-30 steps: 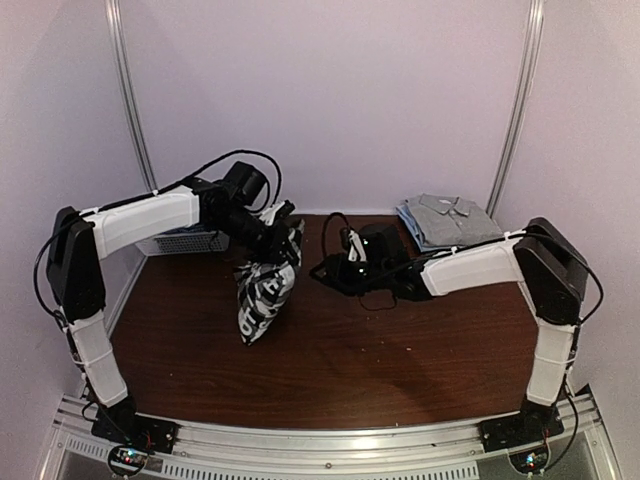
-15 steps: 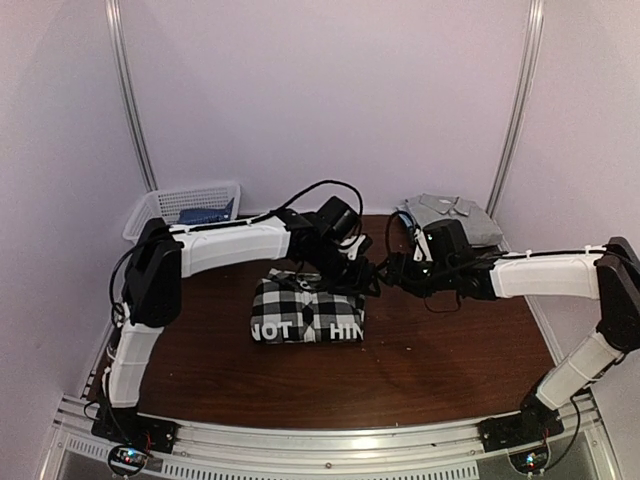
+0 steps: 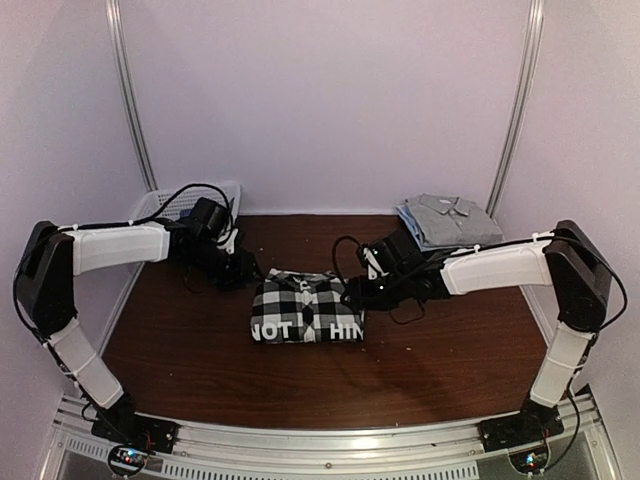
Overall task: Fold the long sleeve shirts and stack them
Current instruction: Move the square-folded shirt to the center of the board, then smooth out the square-folded shirt at the center of the board.
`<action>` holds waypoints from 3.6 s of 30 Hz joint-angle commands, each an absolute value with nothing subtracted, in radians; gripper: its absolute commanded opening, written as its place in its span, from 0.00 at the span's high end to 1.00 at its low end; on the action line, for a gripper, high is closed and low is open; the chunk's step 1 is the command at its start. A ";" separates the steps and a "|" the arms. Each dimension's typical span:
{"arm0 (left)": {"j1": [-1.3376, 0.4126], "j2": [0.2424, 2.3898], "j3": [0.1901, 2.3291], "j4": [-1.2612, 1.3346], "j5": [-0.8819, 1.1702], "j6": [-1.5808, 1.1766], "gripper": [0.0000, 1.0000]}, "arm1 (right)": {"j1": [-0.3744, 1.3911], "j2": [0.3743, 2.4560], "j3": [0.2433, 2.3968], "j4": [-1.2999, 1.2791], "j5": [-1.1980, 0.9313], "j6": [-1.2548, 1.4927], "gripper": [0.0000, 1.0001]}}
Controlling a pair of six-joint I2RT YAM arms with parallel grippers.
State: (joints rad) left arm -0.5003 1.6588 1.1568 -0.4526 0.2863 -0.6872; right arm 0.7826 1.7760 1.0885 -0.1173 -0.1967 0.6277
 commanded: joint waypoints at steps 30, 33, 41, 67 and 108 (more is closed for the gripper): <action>-0.745 1.466 0.826 -0.395 0.238 -0.873 0.52 | 0.868 1.573 0.968 -0.314 -0.112 0.580 0.55; -0.690 1.427 0.848 -0.403 0.207 -0.854 0.50 | 0.842 1.590 1.023 -0.303 -0.119 0.566 0.53; -0.561 1.562 0.939 -0.348 0.261 -0.753 0.52 | 0.759 1.787 1.204 -0.255 -0.168 0.530 0.54; -0.552 1.781 1.088 -0.286 0.360 -0.693 0.97 | 0.733 1.928 1.290 -0.241 -0.226 0.514 0.80; -0.612 1.793 1.343 -0.488 0.159 -0.607 0.79 | 0.693 1.667 1.132 -0.340 -0.035 0.501 0.72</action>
